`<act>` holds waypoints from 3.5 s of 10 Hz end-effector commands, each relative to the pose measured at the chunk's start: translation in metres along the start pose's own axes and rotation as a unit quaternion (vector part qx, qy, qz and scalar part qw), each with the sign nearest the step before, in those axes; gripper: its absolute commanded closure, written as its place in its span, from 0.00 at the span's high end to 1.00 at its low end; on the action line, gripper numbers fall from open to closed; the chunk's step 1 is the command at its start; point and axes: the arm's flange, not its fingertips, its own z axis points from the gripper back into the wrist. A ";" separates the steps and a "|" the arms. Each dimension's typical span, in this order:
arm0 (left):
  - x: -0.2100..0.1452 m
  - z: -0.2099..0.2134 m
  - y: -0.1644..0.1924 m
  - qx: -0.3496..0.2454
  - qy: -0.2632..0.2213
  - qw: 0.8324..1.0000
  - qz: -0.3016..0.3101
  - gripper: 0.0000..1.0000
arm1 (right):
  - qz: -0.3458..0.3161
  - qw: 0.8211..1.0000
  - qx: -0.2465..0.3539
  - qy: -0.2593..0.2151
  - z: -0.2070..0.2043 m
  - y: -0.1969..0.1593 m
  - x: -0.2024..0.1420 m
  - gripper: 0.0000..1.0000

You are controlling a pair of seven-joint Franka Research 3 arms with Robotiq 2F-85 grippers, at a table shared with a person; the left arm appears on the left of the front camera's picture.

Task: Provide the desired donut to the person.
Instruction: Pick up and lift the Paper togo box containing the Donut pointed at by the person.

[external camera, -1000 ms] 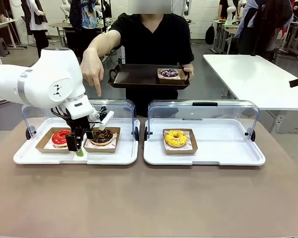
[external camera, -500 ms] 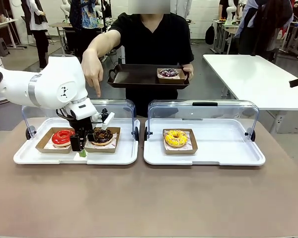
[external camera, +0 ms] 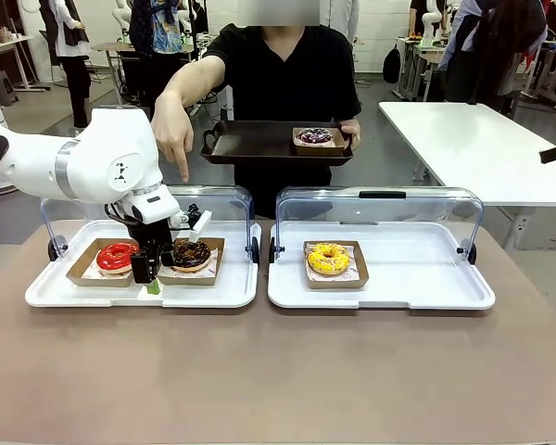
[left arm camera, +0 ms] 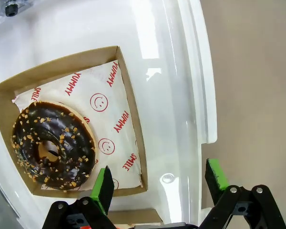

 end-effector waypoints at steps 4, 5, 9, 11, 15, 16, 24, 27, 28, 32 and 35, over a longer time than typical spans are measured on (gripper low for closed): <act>0.001 -0.003 0.009 -0.016 0.008 1.000 0.009 1.00 | -0.001 1.000 0.000 -0.010 -0.001 0.000 0.001 1.00; 0.001 -0.007 0.009 -0.019 0.009 1.000 0.011 1.00 | -0.001 1.000 0.000 -0.010 -0.001 0.000 0.001 1.00; 0.000 -0.014 0.015 -0.023 0.013 0.999 0.018 1.00 | -0.001 1.000 0.000 -0.010 -0.001 0.000 0.001 1.00; -0.002 -0.011 0.015 -0.010 0.013 1.000 0.019 0.49 | -0.001 1.000 0.000 -0.010 -0.001 0.000 0.001 1.00; -0.004 -0.008 0.013 -0.008 0.010 1.000 0.019 0.00 | -0.001 1.000 0.000 -0.010 -0.001 0.000 0.001 1.00; -0.004 -0.008 0.014 -0.007 0.009 1.000 0.018 0.00 | -0.001 1.000 0.000 -0.010 -0.001 0.000 0.001 1.00; -0.005 -0.002 0.004 -0.005 0.014 1.000 -0.006 0.00 | -0.001 1.000 0.000 -0.010 -0.001 0.000 0.001 1.00; -0.004 0.018 -0.025 -0.024 0.030 0.999 -0.020 0.00 | -0.001 1.000 0.000 -0.010 -0.001 0.000 0.001 1.00; -0.006 0.035 -0.044 -0.024 0.044 0.999 -0.021 0.00 | -0.001 1.000 0.000 -0.010 -0.001 0.000 0.001 1.00; -0.007 0.114 -0.136 0.044 0.052 0.997 -0.041 0.00 | -0.001 1.000 0.000 -0.010 -0.001 0.000 0.001 1.00; 0.000 0.188 -0.177 0.075 0.043 0.996 -0.028 0.00 | -0.001 1.000 0.000 -0.010 -0.001 0.000 0.001 1.00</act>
